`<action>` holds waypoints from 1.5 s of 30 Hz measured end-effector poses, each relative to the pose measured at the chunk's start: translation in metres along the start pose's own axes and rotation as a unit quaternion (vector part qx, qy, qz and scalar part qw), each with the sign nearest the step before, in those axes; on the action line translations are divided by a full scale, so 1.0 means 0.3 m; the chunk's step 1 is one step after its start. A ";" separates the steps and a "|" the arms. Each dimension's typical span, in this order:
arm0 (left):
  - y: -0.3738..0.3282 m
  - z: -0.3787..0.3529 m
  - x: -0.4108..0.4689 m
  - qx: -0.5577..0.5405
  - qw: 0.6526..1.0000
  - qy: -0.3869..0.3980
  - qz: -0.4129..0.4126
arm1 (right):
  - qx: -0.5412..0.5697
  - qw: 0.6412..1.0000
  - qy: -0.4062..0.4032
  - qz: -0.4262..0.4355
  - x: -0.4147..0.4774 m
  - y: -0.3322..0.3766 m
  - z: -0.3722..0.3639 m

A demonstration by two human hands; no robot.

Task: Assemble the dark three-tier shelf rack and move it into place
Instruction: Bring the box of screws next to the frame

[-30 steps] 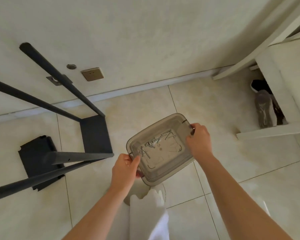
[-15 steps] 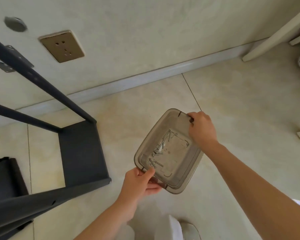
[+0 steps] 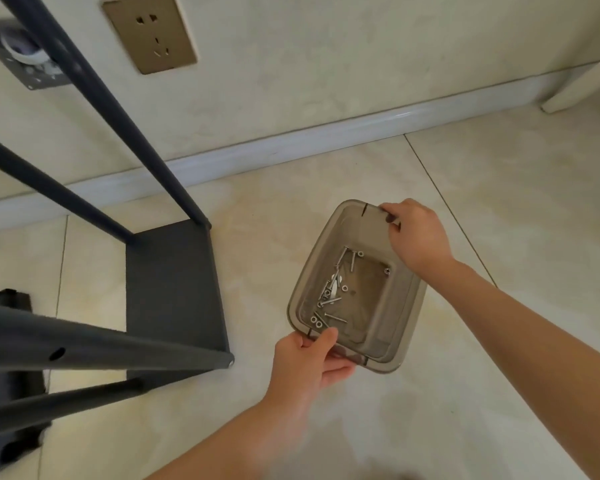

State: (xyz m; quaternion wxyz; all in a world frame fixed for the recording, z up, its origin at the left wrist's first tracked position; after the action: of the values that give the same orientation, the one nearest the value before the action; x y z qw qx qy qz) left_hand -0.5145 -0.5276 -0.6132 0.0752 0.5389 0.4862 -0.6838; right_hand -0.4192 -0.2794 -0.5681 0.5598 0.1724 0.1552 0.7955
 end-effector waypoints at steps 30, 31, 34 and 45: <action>-0.171 0.012 0.119 0.348 0.910 -0.047 -0.219 | 0.261 0.916 0.037 -0.303 -0.452 -0.079 -0.029; -0.162 0.014 0.117 0.347 0.911 -0.045 -0.218 | 0.260 0.917 0.040 -0.300 -0.439 -0.078 -0.031; -0.146 0.023 0.116 0.340 0.913 -0.052 -0.222 | 0.255 0.922 0.043 -0.290 -0.412 -0.076 -0.034; -0.184 0.077 -0.002 0.330 0.915 -0.051 -0.227 | 0.213 0.943 0.017 -0.256 -0.421 -0.068 0.049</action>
State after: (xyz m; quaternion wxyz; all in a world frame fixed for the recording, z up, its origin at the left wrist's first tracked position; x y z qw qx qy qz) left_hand -0.5643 -0.5167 -0.5817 -0.2393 0.3727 0.3375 -0.8306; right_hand -0.3560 -0.3912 -0.5767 0.6919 0.2288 0.3691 0.5767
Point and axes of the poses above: each hand's wrist, its own x-axis towards the middle knuckle, its own z-axis out of the back of the hand, y = z × x, the point moved 7 cm from there along x, towards the middle knuckle, and after that the axes turned 11 degrees about -y, right-handed, at the moved point
